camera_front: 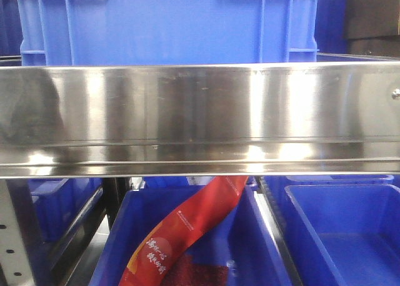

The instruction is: Grab block from conveyor and place in blue bin

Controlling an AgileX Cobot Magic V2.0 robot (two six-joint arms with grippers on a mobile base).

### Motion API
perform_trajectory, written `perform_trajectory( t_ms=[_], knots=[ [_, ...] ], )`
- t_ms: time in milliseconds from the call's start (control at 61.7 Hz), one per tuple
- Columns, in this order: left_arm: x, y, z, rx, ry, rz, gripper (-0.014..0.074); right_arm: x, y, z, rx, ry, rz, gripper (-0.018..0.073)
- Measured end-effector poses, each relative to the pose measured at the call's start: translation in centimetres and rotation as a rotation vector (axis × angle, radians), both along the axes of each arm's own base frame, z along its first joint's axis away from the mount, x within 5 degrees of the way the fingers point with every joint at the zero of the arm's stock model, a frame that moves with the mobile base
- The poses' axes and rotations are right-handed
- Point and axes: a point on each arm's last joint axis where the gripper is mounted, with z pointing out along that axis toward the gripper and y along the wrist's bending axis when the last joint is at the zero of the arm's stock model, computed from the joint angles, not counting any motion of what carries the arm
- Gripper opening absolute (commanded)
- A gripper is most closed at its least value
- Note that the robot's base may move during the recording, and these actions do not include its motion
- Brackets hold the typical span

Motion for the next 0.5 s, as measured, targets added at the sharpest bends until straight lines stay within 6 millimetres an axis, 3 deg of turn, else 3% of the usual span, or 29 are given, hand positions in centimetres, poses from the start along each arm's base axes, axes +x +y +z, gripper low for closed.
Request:
perform_trajectory(
  t_ms=[243,503],
  knots=[
    [0.0,0.0,0.0,0.0,0.0,0.0,-0.0111,0.1,-0.1,-6.1,0.023,0.014,-0.022,-0.0162],
    [0.0,0.0,0.0,0.0,-0.002,0.0,-0.0111,0.2,-0.2,-6.3,0.043,-0.016,-0.035,-0.0162]
  ],
)
